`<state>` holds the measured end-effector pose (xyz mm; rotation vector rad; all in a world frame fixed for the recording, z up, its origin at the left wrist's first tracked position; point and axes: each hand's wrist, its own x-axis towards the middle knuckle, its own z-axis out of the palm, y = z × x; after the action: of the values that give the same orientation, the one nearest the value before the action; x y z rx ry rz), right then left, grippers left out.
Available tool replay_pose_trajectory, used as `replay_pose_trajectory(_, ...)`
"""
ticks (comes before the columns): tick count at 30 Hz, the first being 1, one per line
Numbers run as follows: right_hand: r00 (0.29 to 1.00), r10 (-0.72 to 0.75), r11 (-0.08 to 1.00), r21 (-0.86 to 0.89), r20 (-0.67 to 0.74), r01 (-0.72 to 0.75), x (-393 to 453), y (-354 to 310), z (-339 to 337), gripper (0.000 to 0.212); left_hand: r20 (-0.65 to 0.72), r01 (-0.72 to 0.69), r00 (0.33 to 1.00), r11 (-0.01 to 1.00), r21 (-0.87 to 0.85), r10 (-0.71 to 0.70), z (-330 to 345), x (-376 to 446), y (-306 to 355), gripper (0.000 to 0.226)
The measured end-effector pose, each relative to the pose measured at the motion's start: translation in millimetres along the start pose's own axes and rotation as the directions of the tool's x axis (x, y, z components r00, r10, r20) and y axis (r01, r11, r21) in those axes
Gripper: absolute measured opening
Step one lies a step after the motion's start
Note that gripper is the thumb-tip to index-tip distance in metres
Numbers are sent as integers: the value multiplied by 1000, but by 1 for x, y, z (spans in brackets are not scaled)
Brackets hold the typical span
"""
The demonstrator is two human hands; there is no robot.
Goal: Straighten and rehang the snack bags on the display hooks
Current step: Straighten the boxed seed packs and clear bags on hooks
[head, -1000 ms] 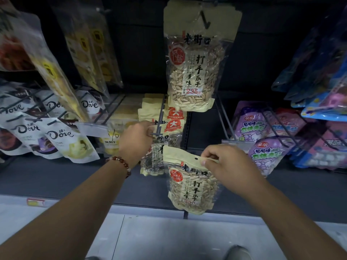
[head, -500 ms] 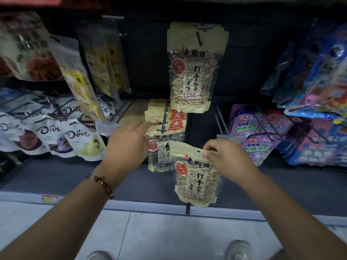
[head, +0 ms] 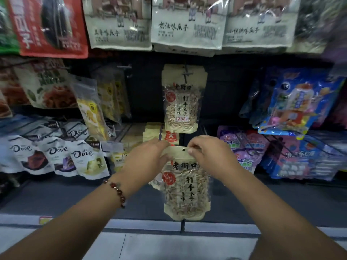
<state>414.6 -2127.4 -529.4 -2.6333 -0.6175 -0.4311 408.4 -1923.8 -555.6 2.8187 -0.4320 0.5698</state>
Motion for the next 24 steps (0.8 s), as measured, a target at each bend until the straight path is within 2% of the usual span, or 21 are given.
replay_pose_trajectory(2, 999, -29, 999, -34, -21, 28, 4, -5, -11, 13, 33, 33, 999, 997, -63, -31, -14, 8, 3, 15)
replay_pose_trajectory(4, 998, -51, 996, -71, -36, 49, 7, -7, -20, 15, 23, 48, 999, 996, -78, -46, -25, 13, 8, 21)
replay_pose_trajectory(10, 996, -40, 994, -101, -82, 31, 9, 0, -42, 24, -170, 48, 984, 998, -47, -55, -49, 23, 18, 24)
replay_pose_trajectory(14, 992, -32, 995, -103, -124, 19, 20, 5, -53, 21, -217, 48, 974, 996, -76, -63, -61, 41, 18, 21)
replay_pose_trajectory(20, 963, -65, 987, -157, -261, 24, 64, 3, -85, 20, -287, 21, 957, 999, -36, -31, -94, 87, 17, 19)
replay_pose_trajectory(24, 961, -30, 987, -162, -276, -16, 95, 5, -93, 21, -334, 60, 939, 996, -69, -80, -94, 111, 14, 17)
